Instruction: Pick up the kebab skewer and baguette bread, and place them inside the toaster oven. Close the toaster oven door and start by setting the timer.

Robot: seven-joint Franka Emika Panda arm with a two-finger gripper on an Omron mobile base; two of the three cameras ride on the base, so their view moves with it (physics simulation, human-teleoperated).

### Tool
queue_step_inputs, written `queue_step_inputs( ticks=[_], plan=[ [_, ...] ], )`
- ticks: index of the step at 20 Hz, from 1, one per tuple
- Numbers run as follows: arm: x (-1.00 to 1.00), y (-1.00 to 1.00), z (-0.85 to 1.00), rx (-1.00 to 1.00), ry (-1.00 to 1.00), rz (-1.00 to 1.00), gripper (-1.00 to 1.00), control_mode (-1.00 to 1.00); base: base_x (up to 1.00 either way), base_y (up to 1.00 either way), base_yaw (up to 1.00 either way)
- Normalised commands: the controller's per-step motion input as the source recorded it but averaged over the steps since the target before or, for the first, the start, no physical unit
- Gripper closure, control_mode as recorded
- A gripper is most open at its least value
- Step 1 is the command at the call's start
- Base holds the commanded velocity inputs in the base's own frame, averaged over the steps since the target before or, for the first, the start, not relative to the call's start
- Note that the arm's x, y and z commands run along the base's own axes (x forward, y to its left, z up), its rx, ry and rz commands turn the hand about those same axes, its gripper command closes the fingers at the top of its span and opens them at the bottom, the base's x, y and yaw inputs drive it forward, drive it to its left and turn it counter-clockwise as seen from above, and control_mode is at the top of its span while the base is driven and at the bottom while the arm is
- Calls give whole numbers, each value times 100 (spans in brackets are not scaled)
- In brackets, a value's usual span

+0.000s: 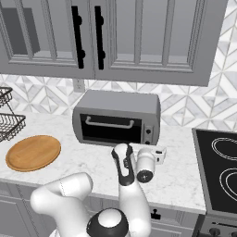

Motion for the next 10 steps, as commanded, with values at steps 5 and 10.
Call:
queue_step_inputs(
  ticks=[5, 10],
  plan=[
    [0, 0, 0, 13, 0, 0, 100, -100, 0, 0, 0],
    [0, 0, 0, 15, 0, 0, 100, -100, 0, 0, 0]
  ],
)
